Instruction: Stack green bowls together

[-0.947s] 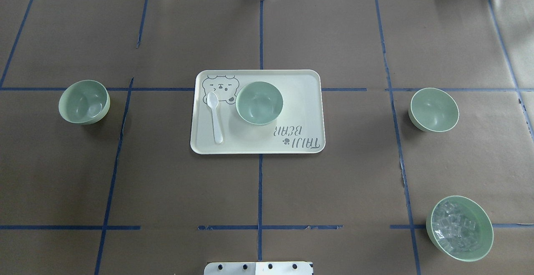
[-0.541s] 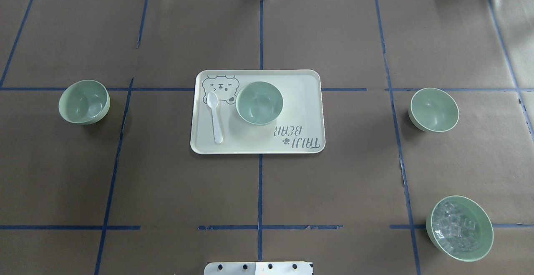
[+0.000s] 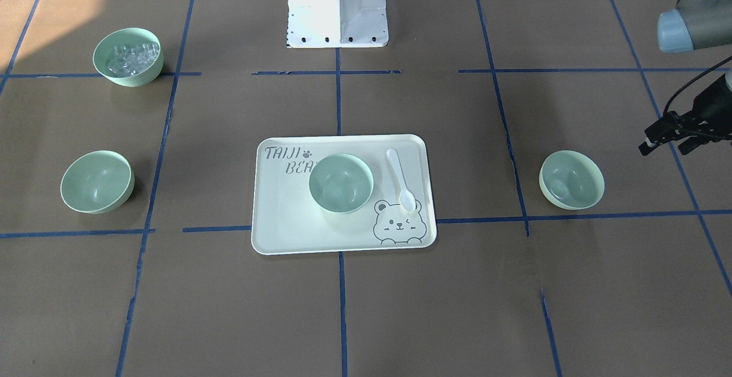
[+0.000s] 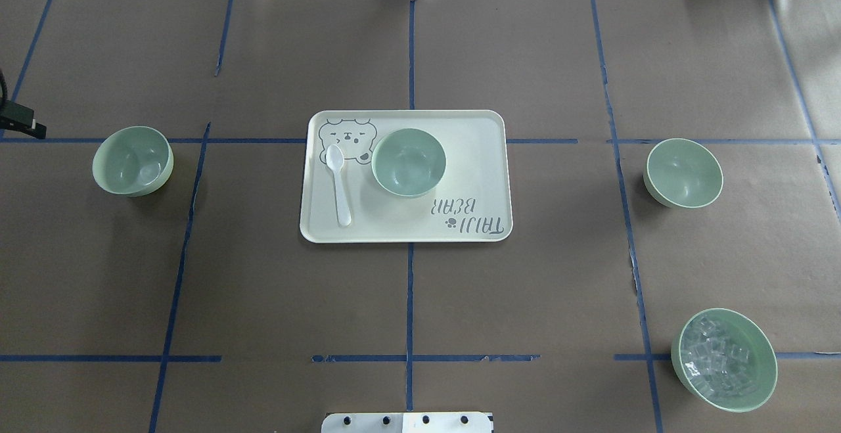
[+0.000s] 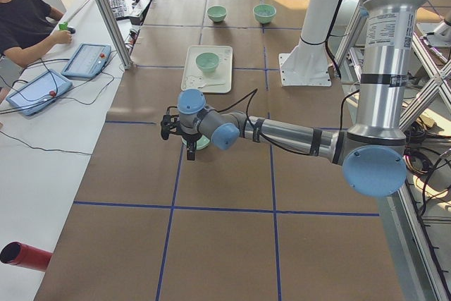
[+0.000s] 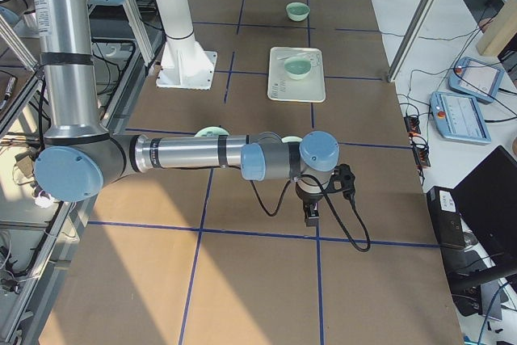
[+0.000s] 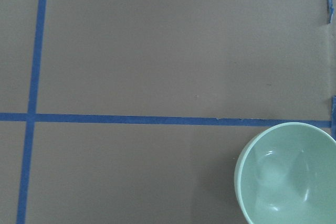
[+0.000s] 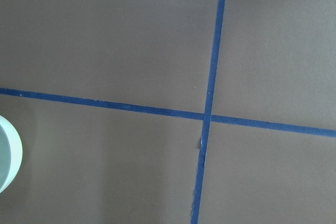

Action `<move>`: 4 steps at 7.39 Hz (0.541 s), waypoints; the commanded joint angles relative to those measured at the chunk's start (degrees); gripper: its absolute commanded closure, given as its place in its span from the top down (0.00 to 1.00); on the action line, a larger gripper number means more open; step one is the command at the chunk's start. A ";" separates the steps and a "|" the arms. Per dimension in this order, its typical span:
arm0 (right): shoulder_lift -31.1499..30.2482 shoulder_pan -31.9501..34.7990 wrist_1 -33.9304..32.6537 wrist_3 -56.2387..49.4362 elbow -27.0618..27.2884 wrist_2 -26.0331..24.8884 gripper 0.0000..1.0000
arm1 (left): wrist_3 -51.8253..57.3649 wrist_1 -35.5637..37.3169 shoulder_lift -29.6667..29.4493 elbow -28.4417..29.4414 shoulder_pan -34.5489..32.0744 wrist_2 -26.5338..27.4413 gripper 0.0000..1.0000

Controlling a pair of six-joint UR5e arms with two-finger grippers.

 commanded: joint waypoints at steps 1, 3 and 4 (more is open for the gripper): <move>0.93 -0.14 0.05 -0.09 -0.27 -0.37 1.00 | -10.63 -4.04 -1.20 0.32 7.59 6.39 1.00; 0.75 -0.14 -0.04 0.09 -0.80 0.06 1.00 | -13.06 -5.97 -1.99 2.68 10.61 10.71 1.00; 0.75 -0.23 -0.04 0.09 -0.80 0.06 1.00 | -12.97 -9.21 -2.26 5.57 10.70 10.72 1.00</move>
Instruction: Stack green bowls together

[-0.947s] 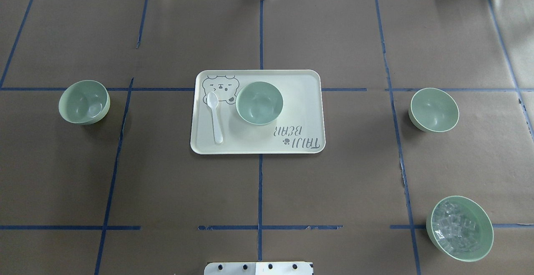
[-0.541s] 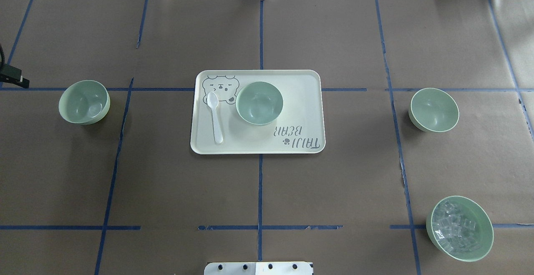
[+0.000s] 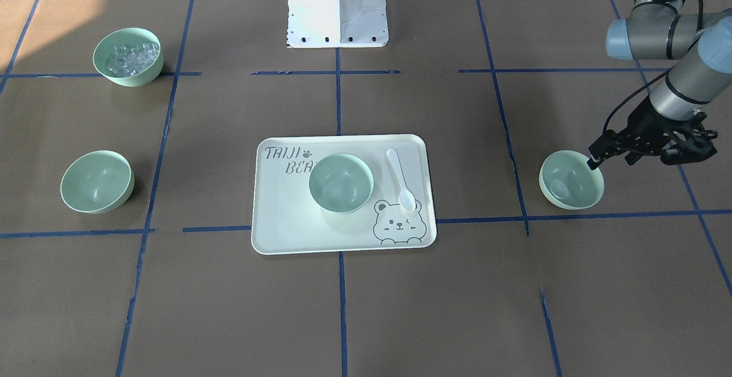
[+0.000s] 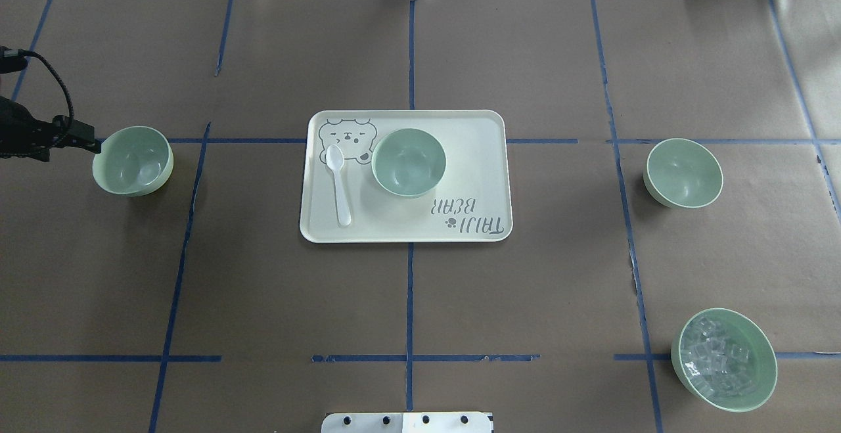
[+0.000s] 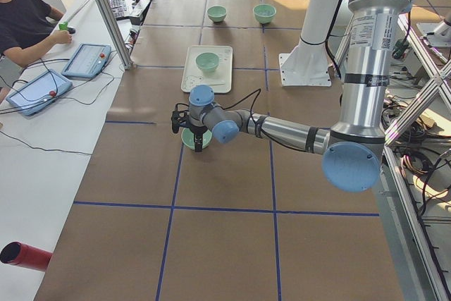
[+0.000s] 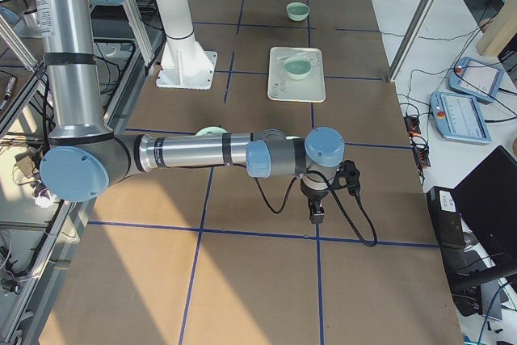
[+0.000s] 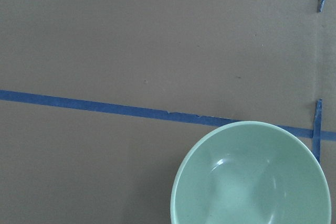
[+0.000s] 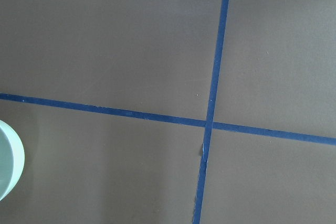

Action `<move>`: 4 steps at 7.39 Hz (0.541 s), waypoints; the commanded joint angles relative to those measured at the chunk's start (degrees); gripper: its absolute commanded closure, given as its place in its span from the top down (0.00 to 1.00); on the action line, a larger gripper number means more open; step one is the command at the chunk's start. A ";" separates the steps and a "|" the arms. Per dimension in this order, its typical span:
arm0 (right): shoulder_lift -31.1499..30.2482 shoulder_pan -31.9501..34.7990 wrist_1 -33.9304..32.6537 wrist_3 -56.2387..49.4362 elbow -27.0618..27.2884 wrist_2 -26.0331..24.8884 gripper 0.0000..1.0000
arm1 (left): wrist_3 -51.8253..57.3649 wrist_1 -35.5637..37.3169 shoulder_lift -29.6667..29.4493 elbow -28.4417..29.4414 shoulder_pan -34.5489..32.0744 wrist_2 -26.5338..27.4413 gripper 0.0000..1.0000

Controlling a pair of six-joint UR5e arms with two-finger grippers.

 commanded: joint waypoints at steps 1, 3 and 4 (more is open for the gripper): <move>0.18 -0.15 -0.01 0.04 -0.06 0.06 1.00 | -0.56 -4.53 -1.03 4.69 1.59 1.23 1.00; 0.36 -0.32 -0.01 0.04 -0.14 0.06 1.00 | -0.65 -4.72 -1.30 5.49 2.21 2.37 0.83; 0.36 -0.32 -0.01 0.04 -0.15 0.06 1.00 | -0.65 -4.72 -1.39 5.67 2.56 2.38 0.73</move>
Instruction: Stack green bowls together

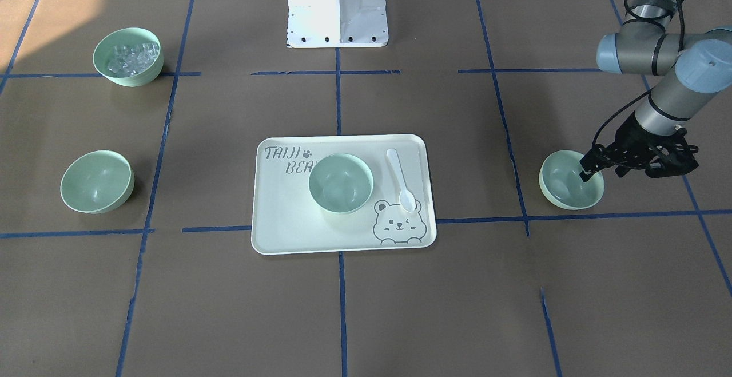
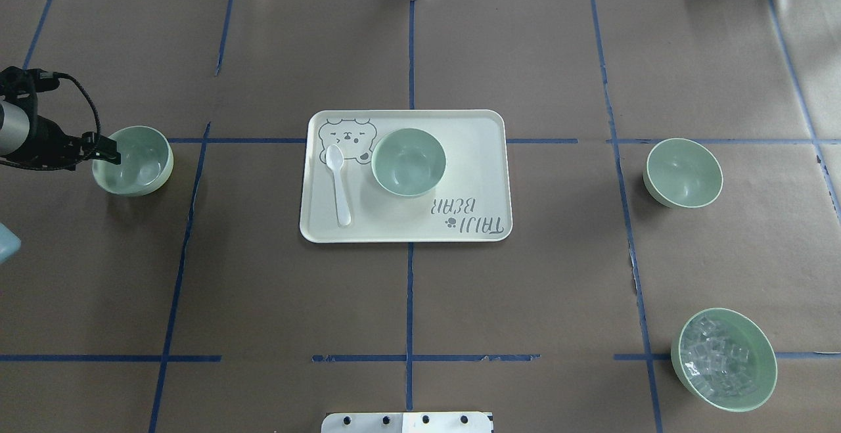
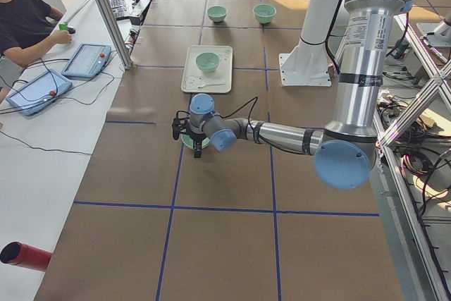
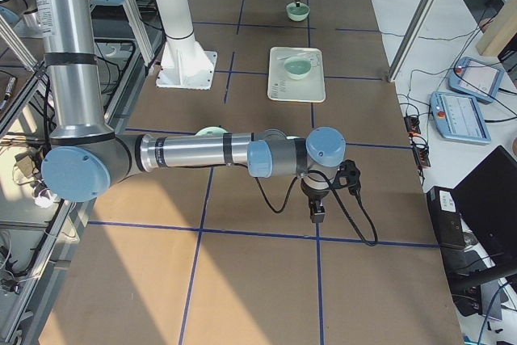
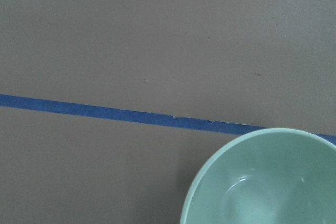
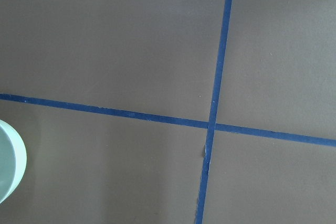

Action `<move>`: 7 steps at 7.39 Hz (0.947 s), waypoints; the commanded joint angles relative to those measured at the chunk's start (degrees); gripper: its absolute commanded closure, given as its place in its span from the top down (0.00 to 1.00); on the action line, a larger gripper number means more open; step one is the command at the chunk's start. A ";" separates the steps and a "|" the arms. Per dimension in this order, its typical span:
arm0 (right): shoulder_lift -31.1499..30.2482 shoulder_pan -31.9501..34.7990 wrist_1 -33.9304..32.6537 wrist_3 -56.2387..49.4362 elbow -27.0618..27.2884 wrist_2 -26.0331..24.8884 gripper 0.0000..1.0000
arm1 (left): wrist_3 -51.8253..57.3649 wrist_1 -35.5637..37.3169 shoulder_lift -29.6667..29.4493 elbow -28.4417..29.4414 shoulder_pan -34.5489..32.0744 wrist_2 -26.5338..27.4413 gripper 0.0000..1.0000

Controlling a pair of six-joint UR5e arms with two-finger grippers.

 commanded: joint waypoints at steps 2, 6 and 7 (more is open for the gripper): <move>0.05 -0.15 0.00 0.35 0.14 0.18 1.00 | -0.02 -0.15 -0.49 0.78 0.71 0.19 0.48; 0.49 -0.41 0.00 2.46 0.23 0.27 1.00 | 0.33 -0.06 -0.84 1.14 0.71 0.19 0.00; 0.41 -0.76 0.00 2.46 -0.03 0.27 1.00 | 0.51 0.46 -0.14 -1.04 0.45 -0.33 0.00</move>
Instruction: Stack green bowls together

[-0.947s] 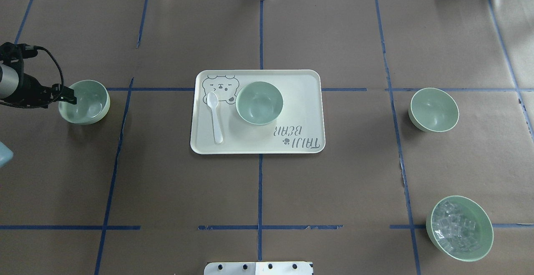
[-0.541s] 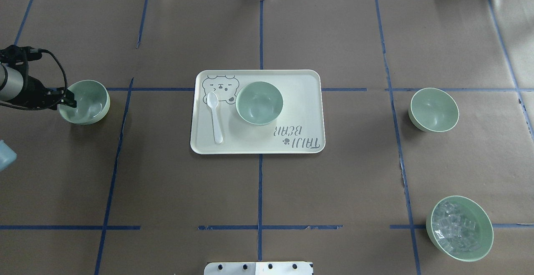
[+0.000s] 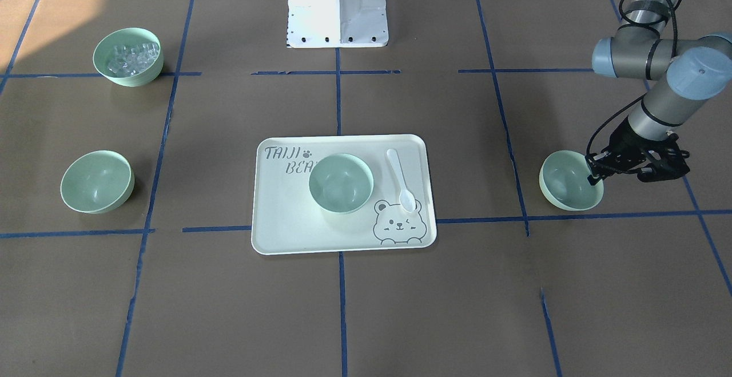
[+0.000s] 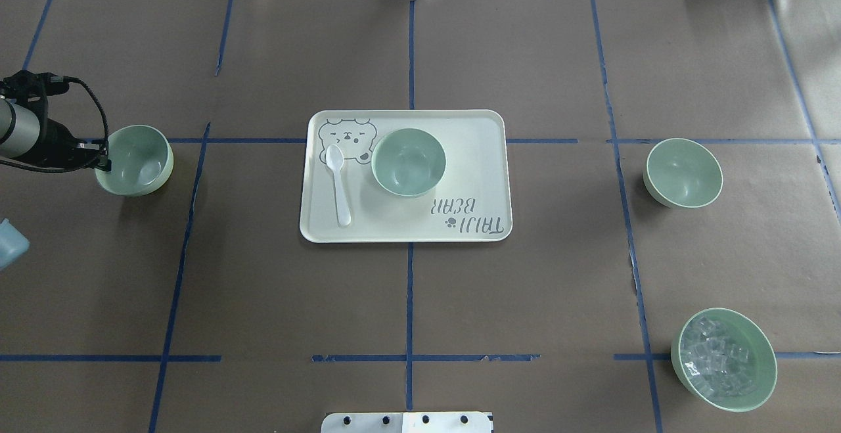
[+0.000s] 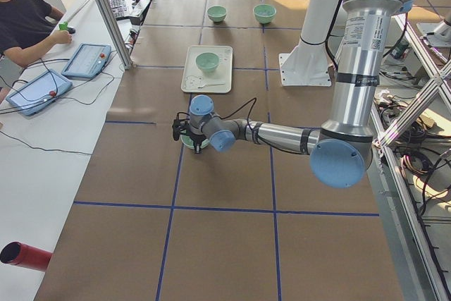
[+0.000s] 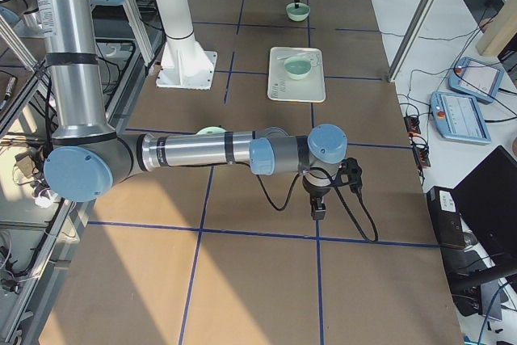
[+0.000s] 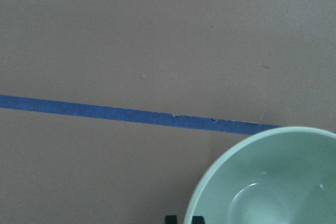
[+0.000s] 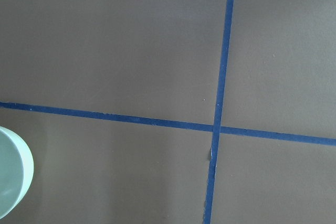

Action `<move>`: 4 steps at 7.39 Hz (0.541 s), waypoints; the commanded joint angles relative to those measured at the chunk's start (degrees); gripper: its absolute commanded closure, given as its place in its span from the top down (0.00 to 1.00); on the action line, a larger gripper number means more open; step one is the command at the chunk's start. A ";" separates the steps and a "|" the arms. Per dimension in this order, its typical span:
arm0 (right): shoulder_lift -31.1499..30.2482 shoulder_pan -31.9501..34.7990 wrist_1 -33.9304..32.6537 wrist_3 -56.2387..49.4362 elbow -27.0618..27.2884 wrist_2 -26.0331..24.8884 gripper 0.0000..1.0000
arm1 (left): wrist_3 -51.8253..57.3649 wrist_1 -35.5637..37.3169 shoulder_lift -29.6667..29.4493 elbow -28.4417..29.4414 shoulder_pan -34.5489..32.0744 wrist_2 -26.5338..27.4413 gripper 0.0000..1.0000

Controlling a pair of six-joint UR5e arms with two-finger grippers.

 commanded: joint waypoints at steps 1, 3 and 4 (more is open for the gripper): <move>-0.04 -0.58 0.00 0.14 0.06 0.10 1.00 | 0.37 2.74 0.60 -3.66 -1.42 -0.78 0.00; 0.05 -1.71 0.09 1.53 0.15 0.10 1.00 | 0.54 10.99 -0.54 -8.49 -5.20 -3.93 0.00; 0.05 -3.12 3.05 4.59 0.33 0.19 1.00 | 0.19 15.38 -3.41 -9.82 -5.65 -3.94 0.00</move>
